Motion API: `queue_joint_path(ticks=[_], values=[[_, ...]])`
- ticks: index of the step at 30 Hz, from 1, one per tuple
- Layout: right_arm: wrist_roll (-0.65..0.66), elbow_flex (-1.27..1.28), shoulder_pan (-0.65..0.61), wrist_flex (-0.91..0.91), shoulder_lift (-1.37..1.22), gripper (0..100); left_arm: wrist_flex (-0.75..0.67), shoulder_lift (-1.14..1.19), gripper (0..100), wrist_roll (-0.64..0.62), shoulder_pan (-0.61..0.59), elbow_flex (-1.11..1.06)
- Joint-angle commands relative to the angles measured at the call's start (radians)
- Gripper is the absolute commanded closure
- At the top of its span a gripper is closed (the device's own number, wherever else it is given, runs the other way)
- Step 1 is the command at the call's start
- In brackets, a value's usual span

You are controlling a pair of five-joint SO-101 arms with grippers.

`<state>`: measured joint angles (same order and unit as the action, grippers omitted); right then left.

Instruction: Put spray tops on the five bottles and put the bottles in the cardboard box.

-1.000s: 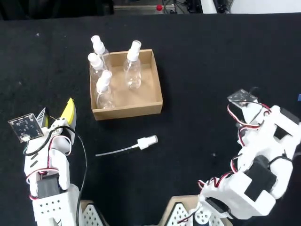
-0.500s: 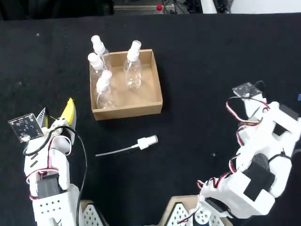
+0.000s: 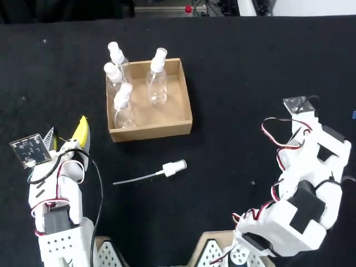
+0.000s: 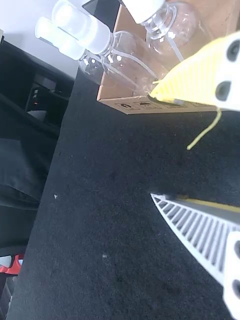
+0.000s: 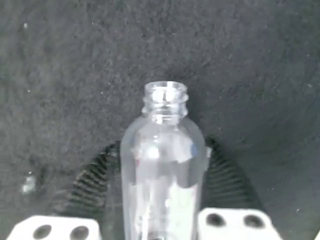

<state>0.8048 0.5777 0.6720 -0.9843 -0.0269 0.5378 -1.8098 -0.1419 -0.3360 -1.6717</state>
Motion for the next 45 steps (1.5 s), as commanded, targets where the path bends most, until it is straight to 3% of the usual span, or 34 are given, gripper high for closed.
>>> queue_joint_path(ticks=[1, 7, 10, 16, 23, 27, 30, 38, 42, 45], values=[[0.083, -0.050, -0.018, -0.009, 0.013, 94.6, -0.023, -0.011, 73, 0.009, -0.012, -0.018], [0.592, -0.091, 0.074, -0.011, 0.002, 88.3, -0.021, -0.011, 73, 0.009, -0.012, -0.018], [0.707, -0.091, 0.114, -0.040, 0.002, 81.2, -0.023, -0.011, 73, 0.009, -0.012, -0.018], [0.706, -0.096, 0.100, -0.106, 0.010, 59.3, -0.023, -0.011, 73, 0.009, -0.012, -0.018], [0.384, -0.191, 0.083, -0.238, 0.002, 59.0, -0.023, -0.011, 73, 0.009, -0.012, -0.018], [0.302, -0.193, 0.078, -0.272, 0.002, 62.9, -0.023, -0.011, 73, 0.009, -0.012, -0.018], [0.347, -0.147, 0.083, -0.241, 0.002, 67.3, -0.023, -0.011, 73, 0.009, -0.012, -0.018], [0.480, -0.002, 0.087, -0.038, 0.002, 67.7, -0.023, -0.011, 73, 0.009, -0.013, -0.018], [0.512, 0.022, 0.087, -0.031, 0.002, 68.5, -0.023, -0.011, 73, 0.009, -0.013, -0.018], [0.512, 0.025, 0.087, -0.011, 0.002, 78.7, -0.023, -0.011, 73, 0.009, -0.013, -0.018]])
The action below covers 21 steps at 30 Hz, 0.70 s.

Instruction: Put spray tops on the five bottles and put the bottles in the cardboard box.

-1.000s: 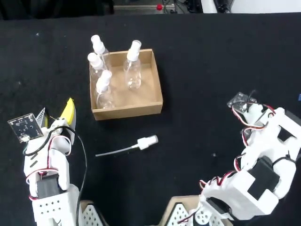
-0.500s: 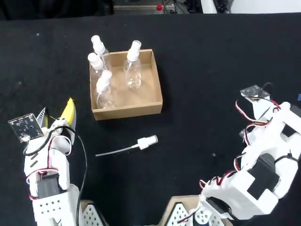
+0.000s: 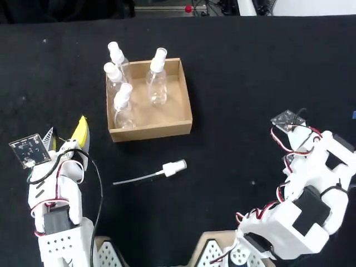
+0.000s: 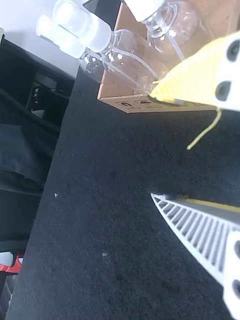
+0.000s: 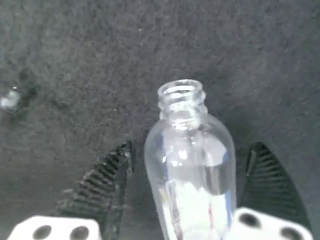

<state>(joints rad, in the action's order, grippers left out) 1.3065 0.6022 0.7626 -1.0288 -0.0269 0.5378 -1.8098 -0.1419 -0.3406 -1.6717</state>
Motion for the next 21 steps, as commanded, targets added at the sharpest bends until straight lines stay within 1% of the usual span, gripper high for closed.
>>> queue_joint_path(ticks=[1, 4, 7, 10, 11, 14, 15, 18, 21], values=[[0.011, 0.005, -0.003, 0.049, -0.001, 83.6, -0.023, -0.011, 73, 0.009, -0.008, -0.018], [0.008, 0.022, -0.006, 0.087, -0.027, 98.0, -0.023, -0.011, 73, 0.009, -0.008, -0.018], [-0.005, -0.001, -0.005, 0.072, -0.016, 98.4, -0.021, -0.011, 73, 0.009, -0.008, -0.018], [-0.084, -0.096, -0.014, -0.038, 0.047, 98.8, -0.009, -0.011, 73, 0.009, -0.008, -0.004], [-0.115, -0.140, -0.020, -0.095, 0.074, 98.7, 0.015, -0.011, 73, 0.009, -0.008, 0.018], [-0.221, -0.263, -0.057, -0.256, 0.156, 98.7, 0.189, -0.011, 73, 0.011, -0.008, 0.142], [-0.259, -0.295, -0.066, -0.295, 0.183, 98.7, 0.256, -0.011, 73, 0.032, -0.008, 0.202], [-0.394, -0.355, -0.084, -0.305, 0.268, 98.7, 0.423, -0.003, 73, 0.192, 0.004, 0.384], [-0.497, -0.390, -0.084, -0.307, 0.349, 98.7, 0.526, 0.005, 73, 0.315, 0.005, 0.495]])
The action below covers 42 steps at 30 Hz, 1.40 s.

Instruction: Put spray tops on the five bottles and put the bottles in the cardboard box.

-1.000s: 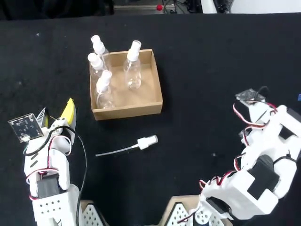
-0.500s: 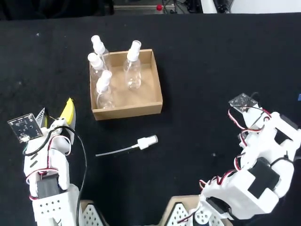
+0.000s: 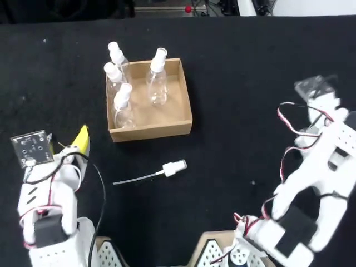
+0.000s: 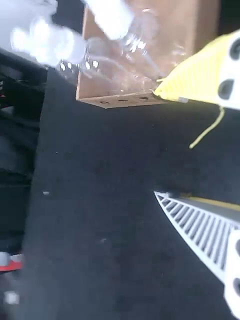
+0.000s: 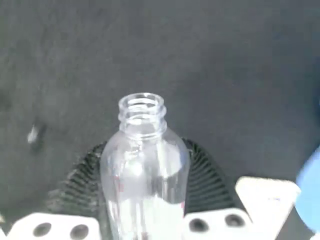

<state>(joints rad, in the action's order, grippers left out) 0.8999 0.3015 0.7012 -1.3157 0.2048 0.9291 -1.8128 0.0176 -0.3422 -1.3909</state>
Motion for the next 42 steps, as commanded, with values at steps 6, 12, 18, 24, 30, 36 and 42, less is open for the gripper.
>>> queue_joint_path(ticks=[6, 12, 18, 24, 30, 36, 42], values=[[-0.161, -0.117, -0.023, -0.098, 0.222, 98.7, 0.367, 0.176, 73, 0.499, 0.232, 0.309], [-0.158, -0.088, -0.017, -0.104, 0.209, 98.6, 0.571, 0.410, 73, 0.569, 0.625, 0.526], [-0.157, -0.062, 0.006, -0.103, 0.206, 98.7, 0.437, 0.712, 73, 0.439, 0.863, 0.576], [-0.117, -0.061, 0.054, -0.098, 0.205, 98.5, 0.215, 0.950, 73, 0.431, 0.932, 0.585], [-0.080, -0.061, 0.112, -0.100, 0.203, 98.4, 0.084, 1.131, 73, 0.433, 0.937, 0.611], [-0.080, -0.058, 0.121, -0.103, 0.203, 98.4, 0.032, 1.341, 73, 0.433, 0.937, 0.713], [-0.078, -0.013, 0.118, -0.097, 0.203, 98.3, -0.003, 1.513, 73, 0.434, 0.929, 0.792]])
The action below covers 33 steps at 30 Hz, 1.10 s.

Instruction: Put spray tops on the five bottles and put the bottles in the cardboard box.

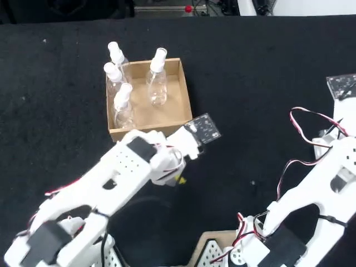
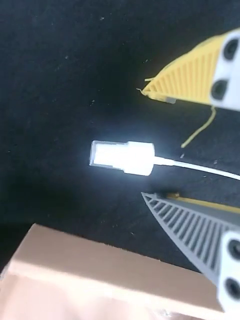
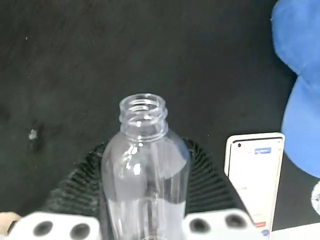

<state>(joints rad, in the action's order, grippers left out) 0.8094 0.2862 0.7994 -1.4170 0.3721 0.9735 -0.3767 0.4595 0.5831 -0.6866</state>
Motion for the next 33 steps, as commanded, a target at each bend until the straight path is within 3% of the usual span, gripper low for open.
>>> queue_joint_path(ticks=[1, 7, 16, 20, 23, 28, 33], values=[[0.012, 0.010, 0.020, 0.005, 0.036, 98.3, -0.068, 0.103, 73, -0.008, 0.002, 0.090], [0.012, 0.038, 0.023, 0.006, 0.036, 98.3, -0.163, 0.244, 73, -0.008, 0.005, 0.099], [0.012, 0.042, 0.023, 0.006, 0.036, 98.3, -0.169, 0.316, 74, -0.008, 0.002, 0.093], [0.012, 0.042, 0.023, 0.006, 0.036, 98.3, -0.152, 0.308, 85, -0.008, 0.007, 0.088], [0.012, 0.042, 0.023, 0.006, 0.036, 98.3, -0.110, 0.308, 92, -0.008, 0.016, 0.097], [0.012, 0.042, 0.023, 0.006, 0.036, 98.3, -0.041, 0.307, 92, -0.008, 0.053, 0.104], [0.012, 0.038, 0.023, 0.006, 0.045, 98.3, 0.133, 0.307, 92, -0.008, 0.076, 0.186]])
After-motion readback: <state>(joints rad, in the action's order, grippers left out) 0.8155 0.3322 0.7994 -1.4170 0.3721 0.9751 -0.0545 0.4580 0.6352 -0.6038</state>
